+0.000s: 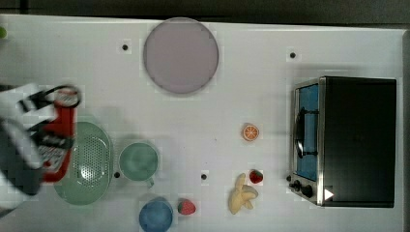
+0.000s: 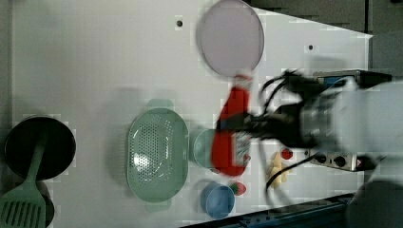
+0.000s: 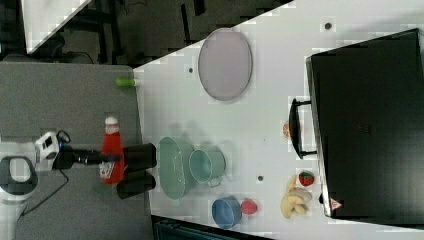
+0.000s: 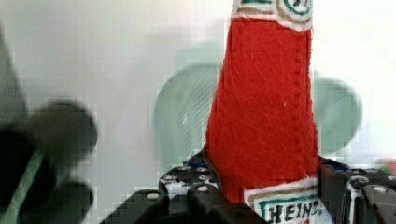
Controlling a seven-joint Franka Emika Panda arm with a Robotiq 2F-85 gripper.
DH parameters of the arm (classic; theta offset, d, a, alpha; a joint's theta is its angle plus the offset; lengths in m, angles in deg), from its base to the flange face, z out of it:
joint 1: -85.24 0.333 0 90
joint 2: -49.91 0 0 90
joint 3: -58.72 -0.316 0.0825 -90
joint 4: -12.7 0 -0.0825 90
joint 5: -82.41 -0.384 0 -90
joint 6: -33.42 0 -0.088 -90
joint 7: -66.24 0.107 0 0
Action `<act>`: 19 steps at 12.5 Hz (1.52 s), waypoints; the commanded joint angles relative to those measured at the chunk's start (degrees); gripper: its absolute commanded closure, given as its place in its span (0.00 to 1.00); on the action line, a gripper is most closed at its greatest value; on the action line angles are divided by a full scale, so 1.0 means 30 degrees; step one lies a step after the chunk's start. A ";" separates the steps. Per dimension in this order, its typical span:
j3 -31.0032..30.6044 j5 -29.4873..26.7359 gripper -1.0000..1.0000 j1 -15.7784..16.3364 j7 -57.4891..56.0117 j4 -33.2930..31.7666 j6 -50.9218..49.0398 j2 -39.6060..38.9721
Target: Pick ketchup from strainer and place it on the table
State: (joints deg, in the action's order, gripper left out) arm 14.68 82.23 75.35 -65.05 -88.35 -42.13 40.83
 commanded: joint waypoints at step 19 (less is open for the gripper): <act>0.8573 0.0253 0.40 -0.4138 -0.5786 -0.9067 0.9134 -0.0392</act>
State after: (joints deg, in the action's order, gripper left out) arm 41.22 82.92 61.76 -79.94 -115.10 -15.12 40.42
